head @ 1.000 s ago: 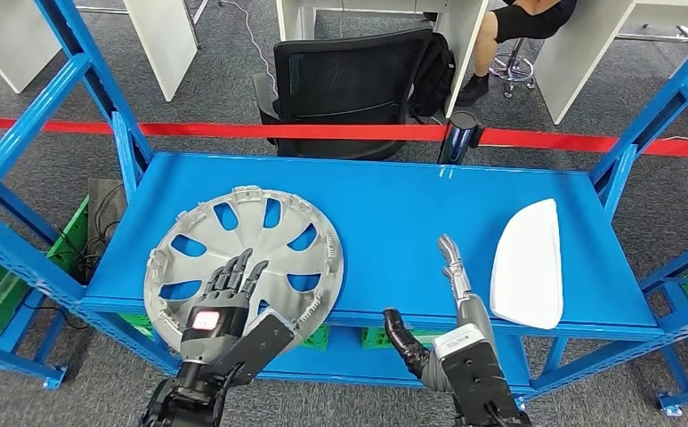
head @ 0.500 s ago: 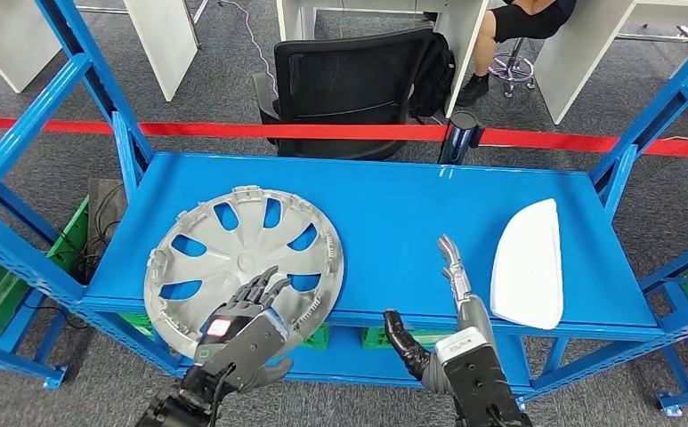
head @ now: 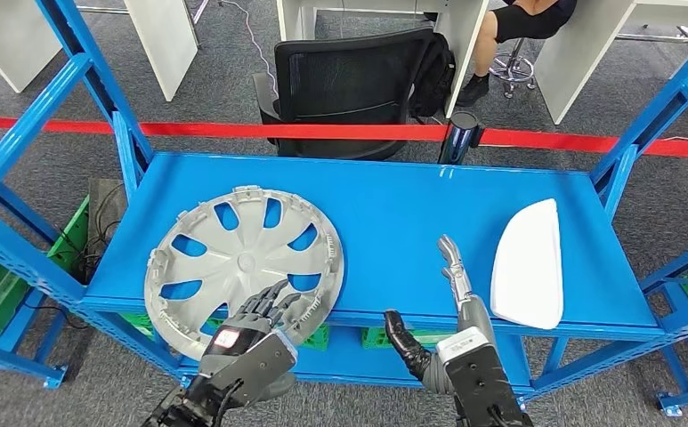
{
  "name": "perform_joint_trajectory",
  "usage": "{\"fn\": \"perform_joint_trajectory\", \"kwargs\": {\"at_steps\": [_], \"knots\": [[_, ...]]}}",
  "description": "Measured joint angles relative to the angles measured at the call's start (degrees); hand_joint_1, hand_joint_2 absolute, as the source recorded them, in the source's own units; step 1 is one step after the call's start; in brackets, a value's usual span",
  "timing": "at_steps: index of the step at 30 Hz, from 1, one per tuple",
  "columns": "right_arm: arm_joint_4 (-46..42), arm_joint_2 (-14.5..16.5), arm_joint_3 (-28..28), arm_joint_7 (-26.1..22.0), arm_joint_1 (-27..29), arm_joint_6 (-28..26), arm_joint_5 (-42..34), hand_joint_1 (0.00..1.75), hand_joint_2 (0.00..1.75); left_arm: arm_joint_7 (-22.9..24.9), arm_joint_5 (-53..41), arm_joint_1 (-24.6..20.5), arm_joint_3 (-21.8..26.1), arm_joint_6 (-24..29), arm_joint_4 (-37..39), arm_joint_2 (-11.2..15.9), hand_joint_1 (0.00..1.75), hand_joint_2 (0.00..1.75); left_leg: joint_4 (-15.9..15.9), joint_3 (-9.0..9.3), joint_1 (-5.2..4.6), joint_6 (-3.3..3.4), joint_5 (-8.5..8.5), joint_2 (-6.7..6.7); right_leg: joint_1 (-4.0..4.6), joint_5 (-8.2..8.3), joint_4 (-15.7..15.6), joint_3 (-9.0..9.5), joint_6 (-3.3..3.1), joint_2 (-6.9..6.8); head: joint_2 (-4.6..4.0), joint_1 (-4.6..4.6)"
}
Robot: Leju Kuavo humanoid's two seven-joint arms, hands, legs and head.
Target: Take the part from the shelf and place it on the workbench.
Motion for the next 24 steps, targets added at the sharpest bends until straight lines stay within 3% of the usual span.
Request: {"fn": "perform_joint_trajectory", "kwargs": {"at_steps": [10,24], "knots": [[0.00,0.00,0.00,0.80,-0.10,-0.01,0.42,0.00,1.75,1.31,-5.94,1.01,-0.92,1.75,1.58,1.07,0.00,1.75,0.00,0.00,0.00,0.00,0.00,0.00,0.00,0.00,0.00,-0.01,0.00,0.00,0.00,-0.04],[0.00,0.00,0.01,1.62,-0.57,0.56,1.17,0.00,1.75,1.54,-4.59,1.96,-0.93,1.89,5.08,1.26,0.00,1.75,0.00,0.00,0.00,0.00,0.00,0.00,0.00,0.00,0.00,0.00,0.00,0.00,0.00,-0.05]]}}
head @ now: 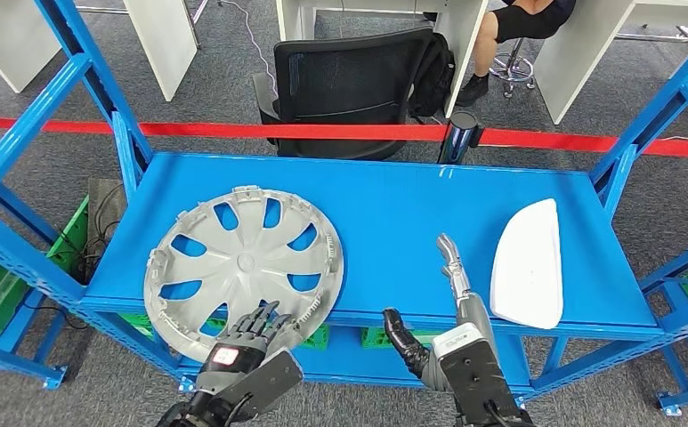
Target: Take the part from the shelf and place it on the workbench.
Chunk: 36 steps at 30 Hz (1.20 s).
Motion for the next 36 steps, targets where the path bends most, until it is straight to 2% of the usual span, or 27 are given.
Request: {"fn": "perform_joint_trajectory", "kwargs": {"at_steps": [36], "knots": [[0.04,0.00,0.03,1.30,-0.46,0.83,0.88,0.00,1.75,1.20,-2.50,-0.35,2.47,0.80,2.94,-1.91,0.00,1.75,0.00,0.01,0.00,0.00,0.03,0.00,0.00,0.04,0.01,0.01,-0.05,0.00,0.00,0.01]]}}
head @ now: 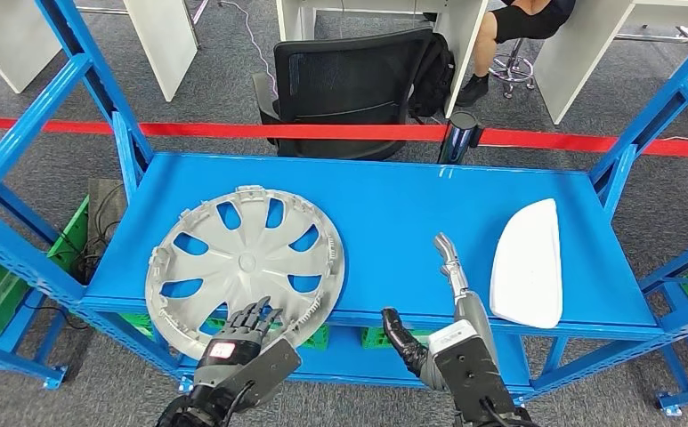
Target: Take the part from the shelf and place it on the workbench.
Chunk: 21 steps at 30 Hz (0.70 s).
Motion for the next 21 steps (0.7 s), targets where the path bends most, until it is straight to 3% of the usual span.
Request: {"fn": "perform_joint_trajectory", "kwargs": {"at_steps": [8,21], "knots": [[-0.02,0.00,0.00,0.03,0.01,-0.11,0.13,0.00,1.75,0.20,-0.30,0.06,0.31,0.33,0.02,-0.03,0.00,1.75,0.00,0.00,0.00,0.00,0.00,0.00,0.00,0.00,0.00,0.00,0.00,0.00,0.00,-0.02],[-0.02,0.00,0.38,0.95,0.05,-0.84,2.44,0.00,1.75,4.40,-4.57,0.23,1.72,1.27,0.02,-0.62,0.00,1.75,0.00,0.00,0.00,0.00,0.00,0.00,0.00,0.00,0.00,0.00,0.00,0.00,0.00,-0.03]]}}
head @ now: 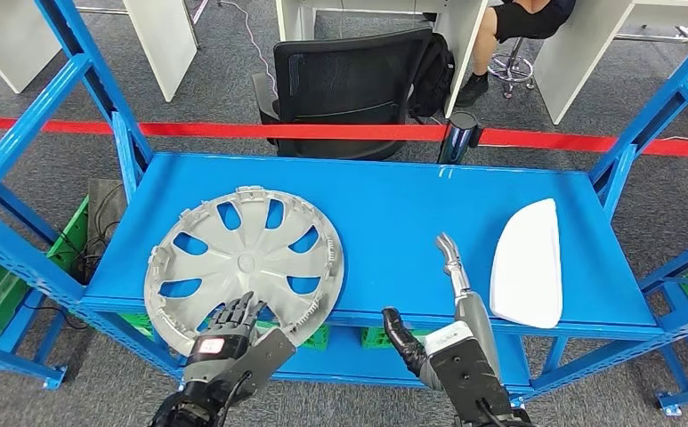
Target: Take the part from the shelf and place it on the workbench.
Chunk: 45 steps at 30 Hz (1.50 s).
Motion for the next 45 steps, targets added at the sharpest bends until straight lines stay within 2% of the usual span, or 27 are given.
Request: {"fn": "perform_joint_trajectory", "kwargs": {"at_steps": [9,28,45], "knots": [[-0.16,0.00,0.03,0.19,0.09,-0.08,1.28,0.00,1.75,1.22,-0.65,0.09,0.09,-0.61,0.00,-0.27,0.00,1.75,0.00,0.00,0.00,0.00,0.00,0.00,0.00,0.00,0.00,0.00,0.00,0.00,0.00,0.04],[-0.99,0.00,0.03,1.75,-0.20,0.09,4.77,0.00,1.75,5.01,-16.22,-0.38,0.05,-1.48,0.66,-0.29,0.00,1.75,0.00,0.00,0.00,0.00,0.00,0.00,0.00,0.00,0.00,-0.01,0.00,0.00,0.00,0.02],[-1.33,0.00,0.03,1.87,-0.34,0.07,5.04,0.00,1.75,5.78,-18.79,-0.87,0.03,-2.97,0.63,-0.33,0.00,1.75,0.00,0.00,0.00,0.00,0.00,0.00,0.00,0.00,0.00,0.00,0.00,0.00,0.00,0.02]]}}
